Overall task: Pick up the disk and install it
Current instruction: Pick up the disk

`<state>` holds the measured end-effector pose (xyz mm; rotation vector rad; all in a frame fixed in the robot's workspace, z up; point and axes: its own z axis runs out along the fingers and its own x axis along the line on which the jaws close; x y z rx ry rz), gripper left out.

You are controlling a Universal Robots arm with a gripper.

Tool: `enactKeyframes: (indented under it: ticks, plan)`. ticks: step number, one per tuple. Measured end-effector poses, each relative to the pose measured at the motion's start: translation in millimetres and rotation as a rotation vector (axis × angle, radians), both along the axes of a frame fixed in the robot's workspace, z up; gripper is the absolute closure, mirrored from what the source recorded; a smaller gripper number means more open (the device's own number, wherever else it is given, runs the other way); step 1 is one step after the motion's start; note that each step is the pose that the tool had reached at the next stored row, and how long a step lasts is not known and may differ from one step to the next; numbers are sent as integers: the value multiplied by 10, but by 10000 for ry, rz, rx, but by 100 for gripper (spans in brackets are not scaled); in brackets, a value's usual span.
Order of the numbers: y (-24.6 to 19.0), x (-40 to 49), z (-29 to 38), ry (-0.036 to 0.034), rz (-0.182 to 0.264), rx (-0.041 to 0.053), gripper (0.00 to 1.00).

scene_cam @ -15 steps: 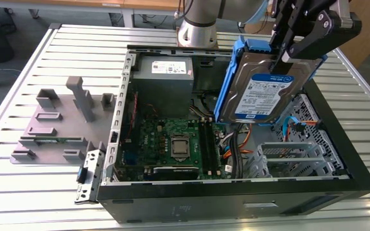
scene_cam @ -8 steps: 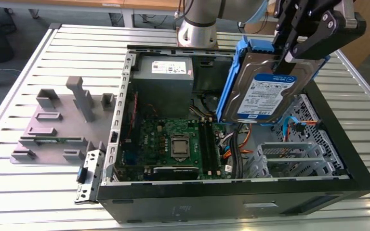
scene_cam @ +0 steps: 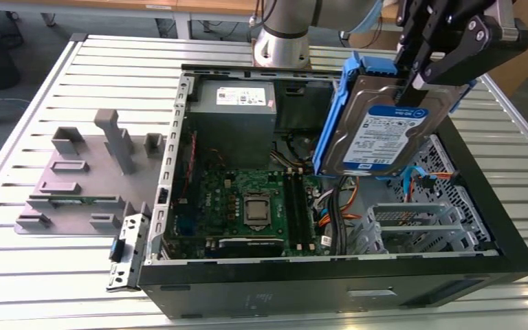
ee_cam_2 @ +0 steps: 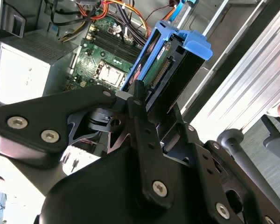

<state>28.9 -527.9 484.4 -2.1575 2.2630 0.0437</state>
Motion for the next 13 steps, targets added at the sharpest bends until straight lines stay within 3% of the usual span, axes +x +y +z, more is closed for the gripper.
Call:
enactKeyframes:
  ticks: [13]
  plan:
    - [0,80,0,1,0,0,65]
